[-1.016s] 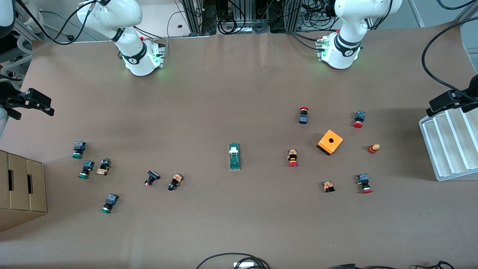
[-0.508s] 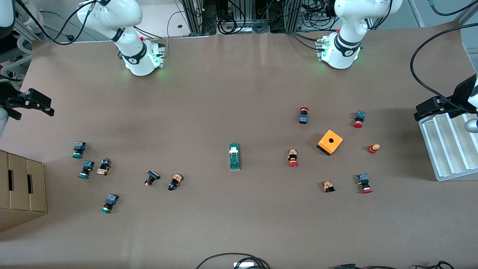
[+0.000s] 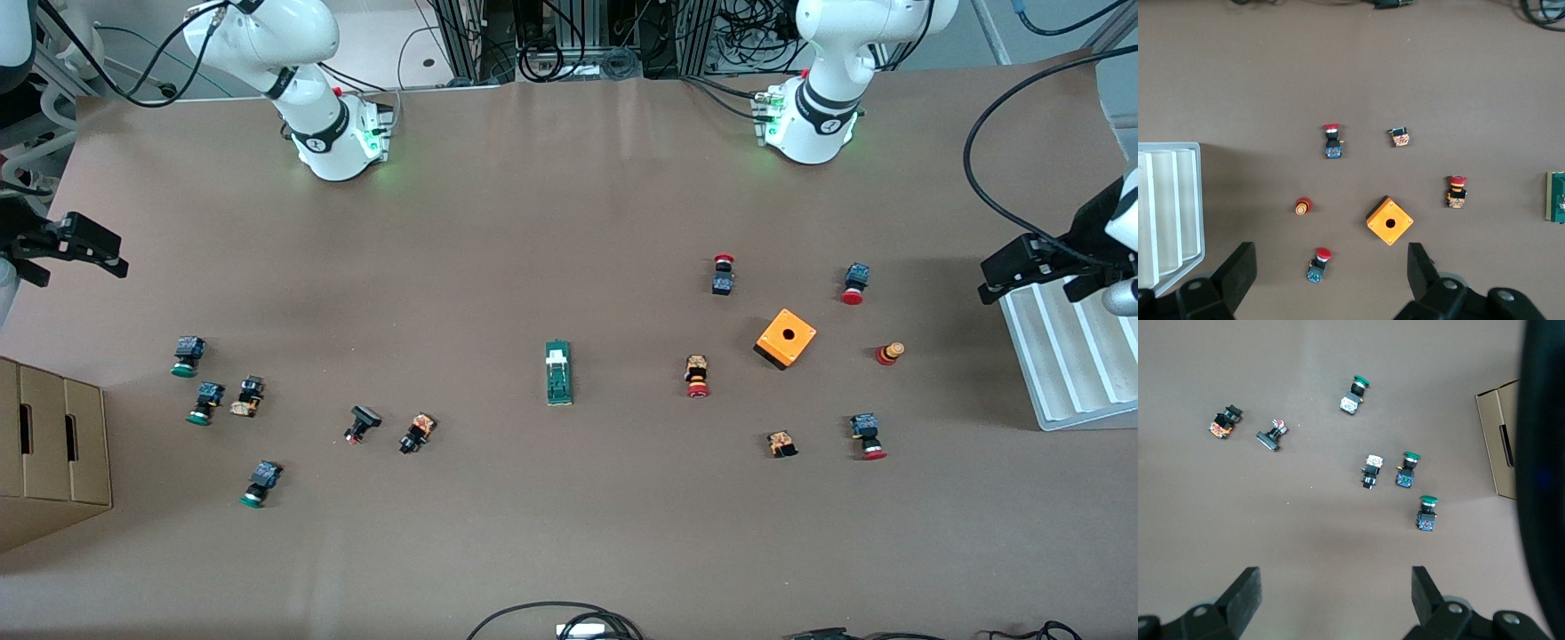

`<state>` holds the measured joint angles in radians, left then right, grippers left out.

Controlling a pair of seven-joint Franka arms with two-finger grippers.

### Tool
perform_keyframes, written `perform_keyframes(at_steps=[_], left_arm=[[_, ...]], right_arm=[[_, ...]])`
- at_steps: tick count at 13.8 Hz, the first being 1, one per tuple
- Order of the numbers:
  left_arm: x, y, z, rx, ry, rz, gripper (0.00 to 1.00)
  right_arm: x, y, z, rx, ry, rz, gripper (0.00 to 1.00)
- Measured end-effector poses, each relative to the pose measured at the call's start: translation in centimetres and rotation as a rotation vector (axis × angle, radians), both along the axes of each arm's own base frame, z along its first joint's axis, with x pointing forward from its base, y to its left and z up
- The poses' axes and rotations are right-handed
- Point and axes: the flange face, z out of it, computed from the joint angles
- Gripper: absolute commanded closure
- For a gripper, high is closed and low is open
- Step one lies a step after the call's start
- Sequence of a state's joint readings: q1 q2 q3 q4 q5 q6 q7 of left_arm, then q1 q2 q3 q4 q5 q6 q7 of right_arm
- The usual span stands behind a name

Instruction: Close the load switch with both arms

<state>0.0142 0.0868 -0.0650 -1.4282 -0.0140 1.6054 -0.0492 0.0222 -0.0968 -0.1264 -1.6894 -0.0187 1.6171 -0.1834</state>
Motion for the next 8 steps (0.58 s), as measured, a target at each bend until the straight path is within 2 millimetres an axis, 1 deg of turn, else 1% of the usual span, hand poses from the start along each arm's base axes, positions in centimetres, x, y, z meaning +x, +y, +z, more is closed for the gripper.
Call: perform_keyframes(at_steps=[2,4,6,8], left_arm=[[-0.7,-2.6,1.3,-0.004,-0.025,-0.046,0.0],[-2.2,-5.3,3.5,-0.007,-0.062,-0.093,0.0],[-4.7,-7.6,6.6,-0.026,-0.105,-0.118,0.0],[-7.8,-10.0,9.7,-0.048,-0.146,-0.094,0.0]], right_arm=[[0.2,0.0,-0.3,0.0,0.004,0.0,0.0],[0.4,0.0,-0.5,-0.001,0.001,0.001,0.0],[0.6,0.1,-0.5,-0.002,-0.008,0.002,0.0],[0.6,0.2,-0.4,-0.003,-0.012,0.004,0.0]])
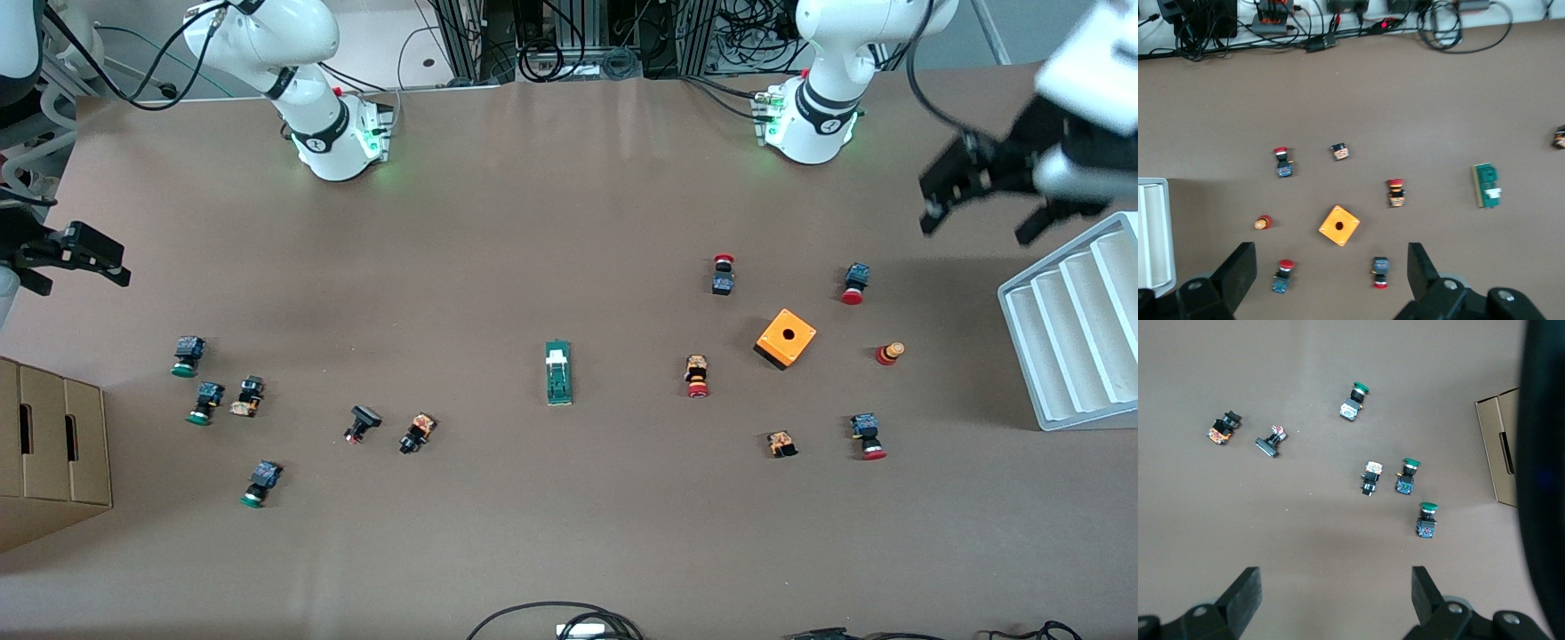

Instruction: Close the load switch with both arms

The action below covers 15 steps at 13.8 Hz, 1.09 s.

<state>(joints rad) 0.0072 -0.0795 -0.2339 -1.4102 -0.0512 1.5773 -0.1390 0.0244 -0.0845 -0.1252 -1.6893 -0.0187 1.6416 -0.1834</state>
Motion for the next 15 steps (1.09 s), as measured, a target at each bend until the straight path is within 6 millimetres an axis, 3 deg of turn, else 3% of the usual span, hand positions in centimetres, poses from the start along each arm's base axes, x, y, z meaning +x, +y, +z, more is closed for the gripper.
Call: perform_keyframes(at_steps=[2,4,7,10,15], left_arm=[[-3.0,-4.3,1.8,-0.022,-0.025,0.047,0.0],[-4.5,-8.4,1.7,-0.027,-0.034,0.078,0.0],[-4.4,-11.9,-0.7,-0.036,-0.053,0.113,0.0],[-4.2,-14.8,-3.5,-0.044,-0.09,0.138,0.0],[-6.1,-21.1,-8.0,-0.031,-0.153,0.218,0.0]], right_arm=[[0.0,0.1,0.0,0.0,-0.001,0.002,0.0],[0.3,1.2,-0.4,-0.001,0.006,0.022,0.0],[1.2,3.3,-1.5,-0.02,0.022,0.064,0.0],[1.5,4.3,-1.3,-0.022,0.013,0.081,0.0],[1.6,4.8,-1.1,-0.022,0.009,0.091,0.0]])
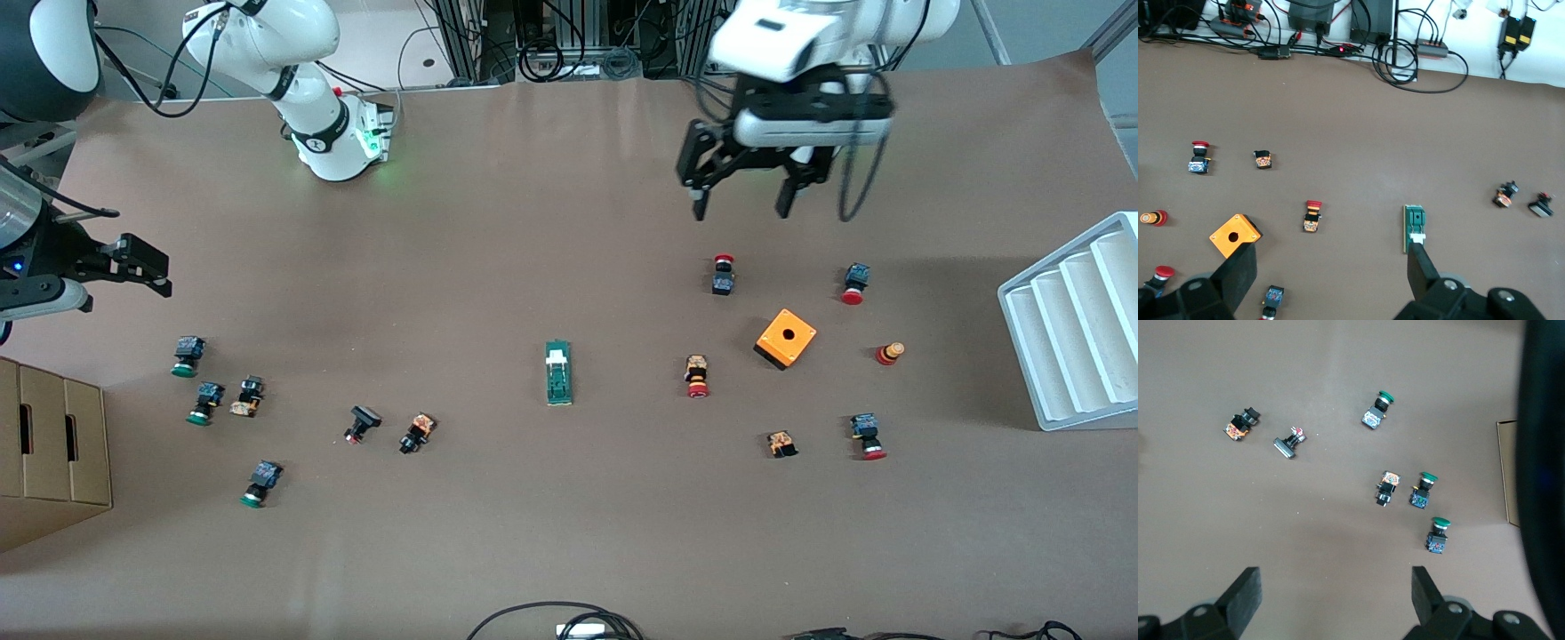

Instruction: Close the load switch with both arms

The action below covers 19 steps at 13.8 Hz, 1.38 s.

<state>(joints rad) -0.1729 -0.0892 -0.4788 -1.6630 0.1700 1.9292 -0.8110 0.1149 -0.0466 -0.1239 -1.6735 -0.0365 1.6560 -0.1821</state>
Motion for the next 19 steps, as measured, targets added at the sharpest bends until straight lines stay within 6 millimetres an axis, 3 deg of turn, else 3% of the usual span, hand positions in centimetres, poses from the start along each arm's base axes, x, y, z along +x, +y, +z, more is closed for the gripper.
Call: perform_keyframes(at_steps=[9,14,19], left_arm=[[-4.4,-11.4,-8.5,0.059,-0.127,0.137,0.0],[-5.6,-15.6,-13.8,0.053,-0.242,0.227,0.0],[-6.6,-19.4,-21.3,0.089,-0.357,0.212,0.0]], right_arm=[[0.0,-0.2,0.0,0.0,0.0,-0.004,0.0],[0.1,-0.1,-0.1,0.0,0.002,-0.002,0.0],[0.2,0.2,-0.3,-0.001,0.005,0.005,0.0]])
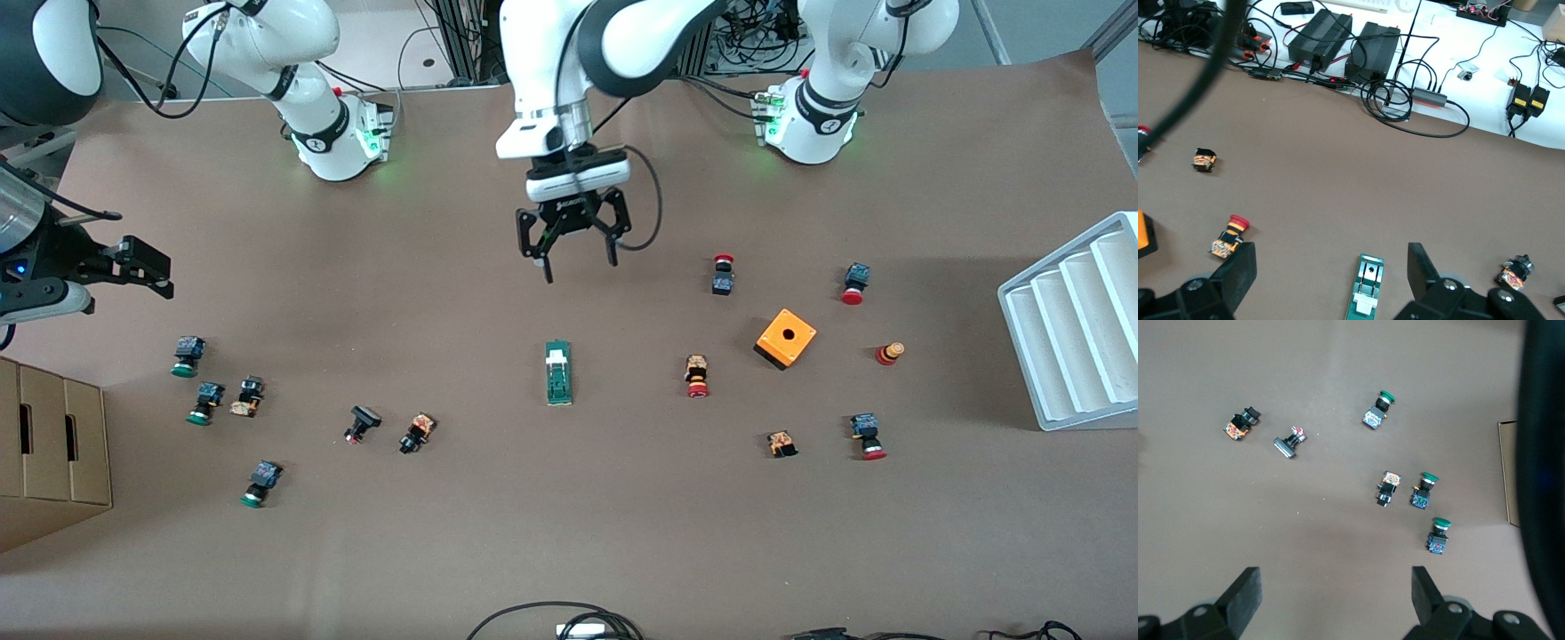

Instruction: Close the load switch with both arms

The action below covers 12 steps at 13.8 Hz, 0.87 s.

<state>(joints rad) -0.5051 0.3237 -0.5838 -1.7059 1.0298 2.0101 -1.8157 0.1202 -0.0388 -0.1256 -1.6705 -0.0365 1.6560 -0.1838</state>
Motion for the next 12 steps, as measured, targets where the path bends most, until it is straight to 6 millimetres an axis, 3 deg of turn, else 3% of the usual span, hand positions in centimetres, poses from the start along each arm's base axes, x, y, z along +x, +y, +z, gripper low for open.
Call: perform_keyframes(at_steps=[8,12], left_arm=[[-1.3,-3.0,-8.4,0.088,-0.072,-0.101,0.0],[-4.2,-5.2,-13.3,0.039,-0.142,-0.093,0.0]], right_arm=[[0.3,1.2,-0.1,-0.001,-0.013,0.022,0.0],[0.4,2.2,-0.1,-0.001,-0.018,0.041,0.0]])
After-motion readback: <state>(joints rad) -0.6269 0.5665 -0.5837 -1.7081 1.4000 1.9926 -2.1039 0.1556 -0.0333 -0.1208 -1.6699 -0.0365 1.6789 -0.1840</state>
